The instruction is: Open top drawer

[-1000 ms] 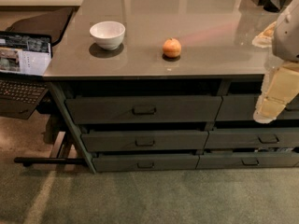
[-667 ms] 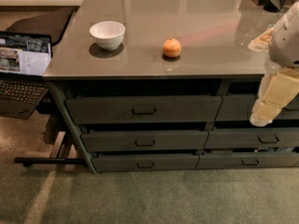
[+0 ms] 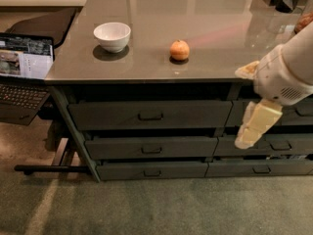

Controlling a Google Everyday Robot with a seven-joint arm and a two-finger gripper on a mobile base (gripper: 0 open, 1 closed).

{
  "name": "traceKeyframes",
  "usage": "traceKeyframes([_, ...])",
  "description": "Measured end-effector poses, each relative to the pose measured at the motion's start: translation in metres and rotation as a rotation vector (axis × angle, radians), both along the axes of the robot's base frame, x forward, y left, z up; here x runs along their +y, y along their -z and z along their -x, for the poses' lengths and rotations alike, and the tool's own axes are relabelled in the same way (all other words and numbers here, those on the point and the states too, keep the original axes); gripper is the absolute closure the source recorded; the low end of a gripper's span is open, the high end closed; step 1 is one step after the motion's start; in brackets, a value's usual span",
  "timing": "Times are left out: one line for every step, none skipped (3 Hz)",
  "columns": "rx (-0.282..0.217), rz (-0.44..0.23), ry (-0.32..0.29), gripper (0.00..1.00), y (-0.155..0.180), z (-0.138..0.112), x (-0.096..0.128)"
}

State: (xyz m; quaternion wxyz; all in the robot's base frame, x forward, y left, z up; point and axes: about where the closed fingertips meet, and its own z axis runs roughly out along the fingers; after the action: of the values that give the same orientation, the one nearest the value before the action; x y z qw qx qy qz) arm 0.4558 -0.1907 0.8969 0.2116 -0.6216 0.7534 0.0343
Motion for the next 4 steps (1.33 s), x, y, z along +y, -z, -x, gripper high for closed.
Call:
traceKeyframes([-0.004,-0.071,-0.047,0.00,0.042,-0.017,0.027])
traceKeyframes([0.006,-0.142,-0.090,0.00,0.080,-0.032,0.056])
traceKeyframes([-0.002,-0.208,-0.110,0.00,0.117,-0.049,0.082])
traceKeyframes([-0.004,-0.211,-0.112,0.00,0.117,-0.049,0.083])
